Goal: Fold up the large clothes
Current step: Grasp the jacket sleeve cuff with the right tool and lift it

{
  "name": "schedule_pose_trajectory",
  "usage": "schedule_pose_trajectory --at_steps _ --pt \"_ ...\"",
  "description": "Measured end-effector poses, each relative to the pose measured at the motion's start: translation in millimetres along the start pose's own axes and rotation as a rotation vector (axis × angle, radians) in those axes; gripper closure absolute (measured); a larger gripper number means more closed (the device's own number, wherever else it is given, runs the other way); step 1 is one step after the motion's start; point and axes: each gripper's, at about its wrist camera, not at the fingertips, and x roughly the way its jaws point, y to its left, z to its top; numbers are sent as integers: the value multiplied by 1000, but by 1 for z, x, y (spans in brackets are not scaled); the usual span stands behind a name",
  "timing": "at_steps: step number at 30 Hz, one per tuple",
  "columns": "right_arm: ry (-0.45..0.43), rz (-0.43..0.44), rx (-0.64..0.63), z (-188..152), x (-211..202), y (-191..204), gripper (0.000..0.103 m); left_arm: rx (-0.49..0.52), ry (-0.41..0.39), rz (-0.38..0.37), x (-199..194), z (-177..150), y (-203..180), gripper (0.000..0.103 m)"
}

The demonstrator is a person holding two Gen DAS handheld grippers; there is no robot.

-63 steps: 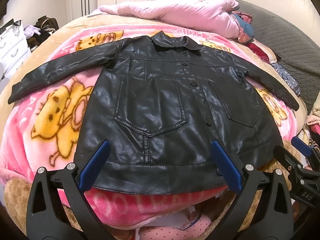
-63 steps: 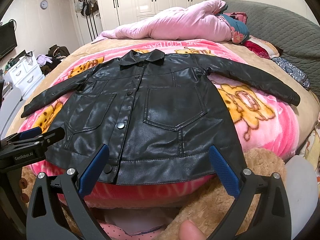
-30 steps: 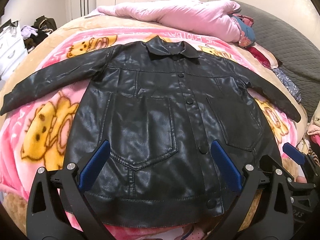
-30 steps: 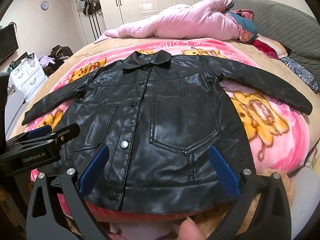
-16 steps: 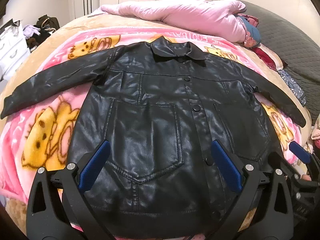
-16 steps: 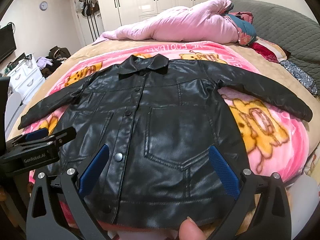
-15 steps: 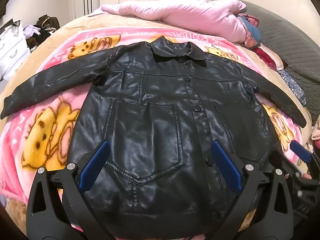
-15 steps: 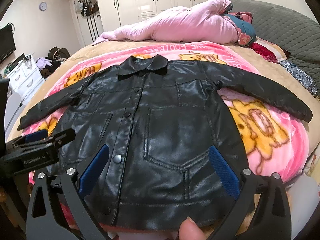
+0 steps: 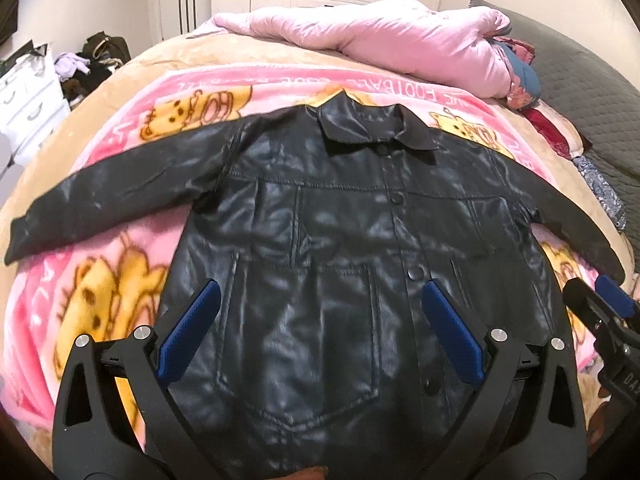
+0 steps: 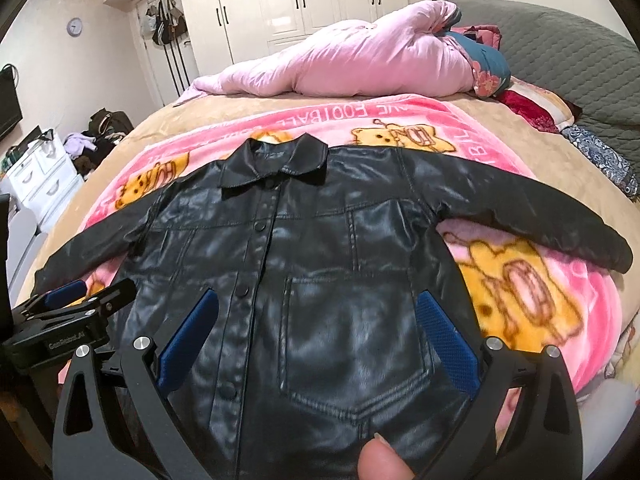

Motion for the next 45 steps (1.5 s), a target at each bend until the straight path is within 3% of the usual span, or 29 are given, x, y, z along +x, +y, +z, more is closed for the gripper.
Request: schedule_pose_trajectory --at_steps 5,12,21,27,39,45 --pt "10 2 1 24 15 -4 4 0 2 6 7 16 0 9" --pt "8 31 101 82 43 -19 4 -26 -20 16 14 44 0 9" --pt "13 15 234 116 82 -57 4 12 -2 -3 43 70 -29 9" --pt "18 -64 344 113 103 -109 4 37 22 -93 75 83 -58 9" --pt "-25 -277 578 94 102 -207 4 113 99 -156 140 95 -135 9" --pt "-56 -350 741 78 91 -258 4 177 98 -194 166 107 -178 9"
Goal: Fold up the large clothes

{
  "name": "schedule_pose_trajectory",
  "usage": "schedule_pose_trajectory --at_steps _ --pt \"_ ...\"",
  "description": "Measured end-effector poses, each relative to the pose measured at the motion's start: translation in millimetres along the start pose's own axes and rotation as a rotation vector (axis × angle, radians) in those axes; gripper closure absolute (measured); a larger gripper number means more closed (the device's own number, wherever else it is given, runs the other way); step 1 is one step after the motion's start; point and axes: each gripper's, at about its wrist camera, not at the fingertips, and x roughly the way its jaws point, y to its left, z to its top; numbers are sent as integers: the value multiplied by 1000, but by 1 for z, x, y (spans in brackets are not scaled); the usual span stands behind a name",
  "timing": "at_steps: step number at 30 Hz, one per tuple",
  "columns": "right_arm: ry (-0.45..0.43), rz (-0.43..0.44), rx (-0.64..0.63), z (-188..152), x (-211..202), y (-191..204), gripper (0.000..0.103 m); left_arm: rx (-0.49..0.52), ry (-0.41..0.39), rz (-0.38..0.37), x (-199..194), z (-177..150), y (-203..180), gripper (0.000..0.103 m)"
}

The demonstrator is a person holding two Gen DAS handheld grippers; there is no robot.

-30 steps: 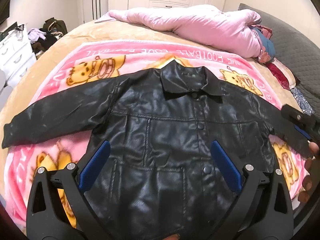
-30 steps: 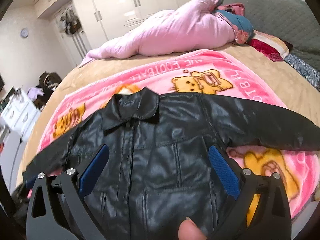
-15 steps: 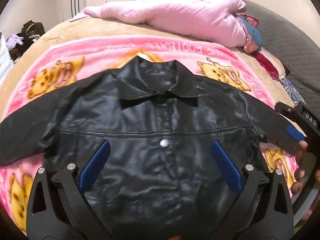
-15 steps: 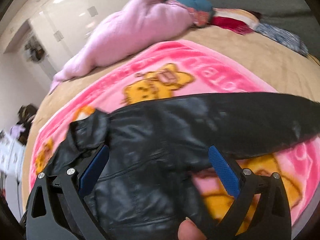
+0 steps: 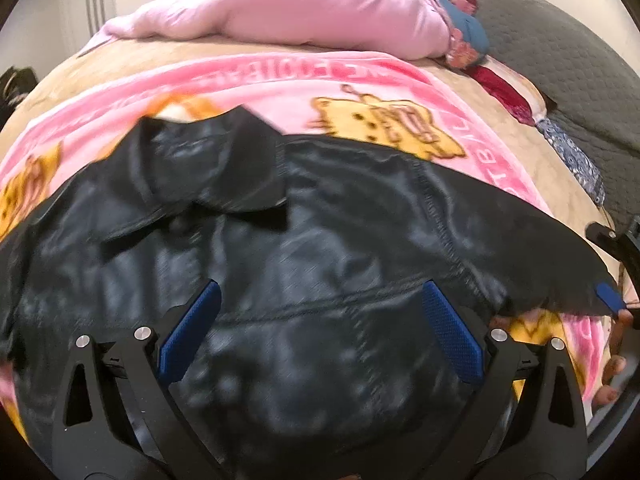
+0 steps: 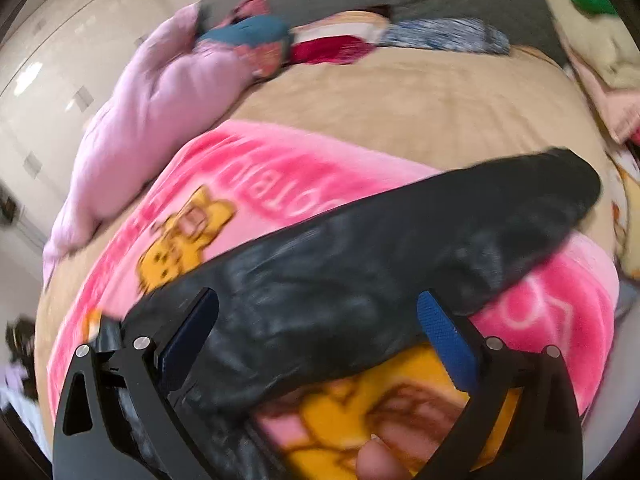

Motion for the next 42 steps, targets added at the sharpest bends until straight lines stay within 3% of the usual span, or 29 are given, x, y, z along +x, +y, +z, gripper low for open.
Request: schedule_pose_trajectory --at_steps 6,9,12,15,20,24,27,28,29,32,35,37,40,42 --pt "-14 -52 207 13 3 -53 4 16 -12 -18 26 26 -29 12" --pt "-21 -63 320 16 2 -79 4 40 -29 -25 36 41 -45 24" --pt "-18 -64 409 20 3 -101 4 56 -1 -75 51 49 -60 42" --pt "-4 -65 500 21 9 -124 4 77 20 -64 67 50 -70 55" --pt "68 7 619 23 30 -152 4 73 56 -93 90 42 -79 80" --pt "52 61 639 36 45 -161 4 118 64 -63 108 30 -88 83" --pt "-15 138 665 48 50 -163 5 118 60 -87 110 30 -84 83" --pt "-39 157 647 52 50 -160 13 119 61 -95 109 31 -84 83" --pt "-60 163 631 56 51 -159 37 128 59 -104 108 32 -82 83" --pt "-115 175 593 60 47 -152 75 117 64 -142 93 29 -78 83" --pt "-185 253 526 68 33 -138 84 124 63 -217 71 17 -79 82" --pt "-223 280 464 74 22 -126 85 163 84 -242 66 3 -89 80" --pt "-285 341 348 78 1 -104 87 214 101 -194 79 -9 -101 80" --pt "-316 415 266 81 -12 -87 87 194 116 -215 85 -9 -97 79"
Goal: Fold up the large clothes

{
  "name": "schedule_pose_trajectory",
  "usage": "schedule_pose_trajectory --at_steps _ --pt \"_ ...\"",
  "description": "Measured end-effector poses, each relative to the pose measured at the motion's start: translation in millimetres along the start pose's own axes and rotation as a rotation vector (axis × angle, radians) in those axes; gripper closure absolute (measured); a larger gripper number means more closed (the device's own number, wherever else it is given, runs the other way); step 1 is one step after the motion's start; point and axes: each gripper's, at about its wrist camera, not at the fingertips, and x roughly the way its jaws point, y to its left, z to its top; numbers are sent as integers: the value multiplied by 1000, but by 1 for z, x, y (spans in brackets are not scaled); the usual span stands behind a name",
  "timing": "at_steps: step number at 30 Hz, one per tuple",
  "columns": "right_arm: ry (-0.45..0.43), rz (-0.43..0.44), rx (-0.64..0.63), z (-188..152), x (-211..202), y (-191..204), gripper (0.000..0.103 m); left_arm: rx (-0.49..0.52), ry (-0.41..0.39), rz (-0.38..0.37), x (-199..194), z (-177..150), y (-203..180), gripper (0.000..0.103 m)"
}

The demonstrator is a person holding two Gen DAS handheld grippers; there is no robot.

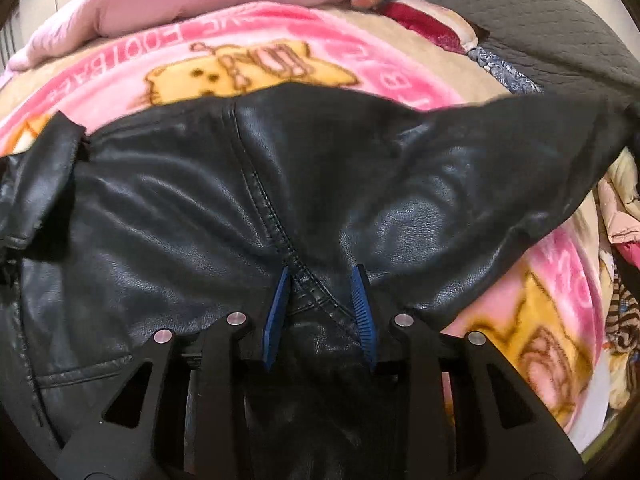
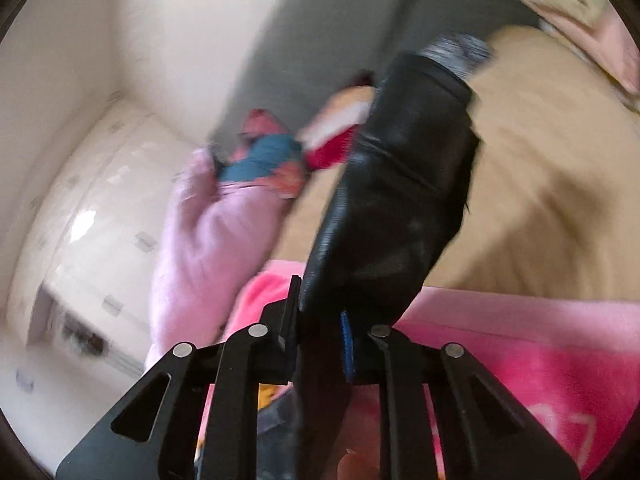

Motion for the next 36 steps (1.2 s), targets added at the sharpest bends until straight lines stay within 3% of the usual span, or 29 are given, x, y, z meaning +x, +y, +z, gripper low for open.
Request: schedule_pose_trajectory --at_steps 3,5,9,14,17,20,23,28,34,36 --pt "-13 133 -140 -3 -11 37 87 -99 -18 -88 -19 3 23 77" --pt "11 203 -195 -9 -13 56 88 -117 -71 -56 -45 2 37 63" --pt "73 309 -354 -38 -14 103 87 -190 -177 -47 -108 -1 80 55" --pt "158 395 -511 -87 -11 153 88 -318 -321 -1 -189 -10 133 33" --pt "206 439 -573 -120 -17 173 88 -358 -400 5 -232 -16 153 25" --pt "275 502 -587 -151 -28 183 88 -390 -451 -18 -265 -24 165 24" --pt "320 548 -644 -176 -34 198 88 -420 -485 -63 -282 -34 171 12" --pt "404 609 -718 -225 -40 217 89 -436 -488 -88 -293 -54 181 11" --pt "473 616 -787 -264 -44 227 89 -551 -480 -122 -282 -81 204 10" --pt "490 610 -802 -275 -45 228 89 -606 -473 -165 -275 -89 213 10"
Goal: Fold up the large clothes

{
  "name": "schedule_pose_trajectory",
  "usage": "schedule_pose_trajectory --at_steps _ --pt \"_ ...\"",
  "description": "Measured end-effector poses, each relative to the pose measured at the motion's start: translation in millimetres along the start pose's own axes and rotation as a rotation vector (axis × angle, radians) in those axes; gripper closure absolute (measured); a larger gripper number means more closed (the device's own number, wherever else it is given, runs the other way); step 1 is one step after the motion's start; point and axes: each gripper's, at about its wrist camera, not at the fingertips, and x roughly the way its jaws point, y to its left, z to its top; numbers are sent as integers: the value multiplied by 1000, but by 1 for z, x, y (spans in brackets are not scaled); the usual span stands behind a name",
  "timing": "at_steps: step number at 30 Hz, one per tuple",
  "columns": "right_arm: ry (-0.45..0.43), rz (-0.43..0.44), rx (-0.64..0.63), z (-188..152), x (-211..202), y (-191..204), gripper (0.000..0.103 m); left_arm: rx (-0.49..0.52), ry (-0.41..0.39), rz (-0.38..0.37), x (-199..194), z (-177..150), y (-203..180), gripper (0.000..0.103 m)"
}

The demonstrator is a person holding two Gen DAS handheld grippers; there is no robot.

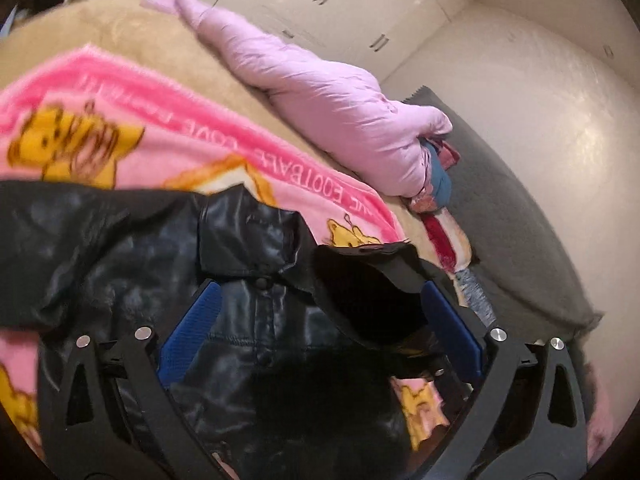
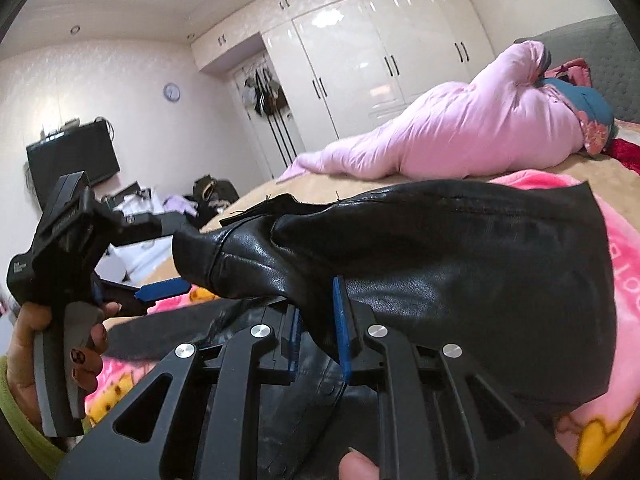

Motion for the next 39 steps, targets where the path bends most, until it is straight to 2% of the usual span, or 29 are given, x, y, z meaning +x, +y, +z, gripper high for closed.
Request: schedule_pose_trajectory --at_steps 2,8,12,15,18,19,20,21,23,25,26,27,28,29,32,34,37,39 --pt "26 0 -8 -3 6 2 89 -72 16 -36 2 -4 15 10" --pt "119 -2 -17 -21 29 8 89 -233 37 -73 4 -26 59 10" --pt "153 14 -44 -33 37 29 89 -302 100 -65 13 -40 77 9" --pt "176 45 -92 -40 41 48 89 -359 129 -117 20 -51 84 10" --pt "202 82 -122 -47 43 63 89 -373 128 -113 24 -55 86 10" --pt "215 85 -133 -50 45 68 87 -369 116 -99 23 -55 86 16" --pt "231 82 -146 -53 47 71 86 -353 97 -78 20 -53 86 38" --pt "245 57 -173 -55 49 75 86 -334 77 -47 17 -51 85 48" --pt "252 31 -201 -56 52 75 82 -294 51 -52 13 -43 86 83" --pt "262 47 -176 -50 50 67 76 -267 45 -70 10 -34 84 88" --pt "270 62 -153 -47 48 64 62 -244 35 -68 7 -29 80 90" --pt "279 80 -126 -45 46 59 53 -214 19 -59 4 -25 74 91" --pt "288 96 -112 -42 43 56 35 -191 8 -55 1 -21 69 92" --pt "292 122 -95 -38 40 53 25 -166 -9 -56 -4 -14 62 92" --pt "273 215 -34 -21 22 36 25 -118 -55 -78 -22 0 50 94" --pt "210 225 -6 -7 5 21 25 -67 -99 -61 -40 8 43 95" --pt "96 138 74 14 -19 -21 25 -32 -100 -10 -53 5 48 95" --pt "62 -24 149 21 -29 -57 24 -25 -68 15 -49 -4 54 95"
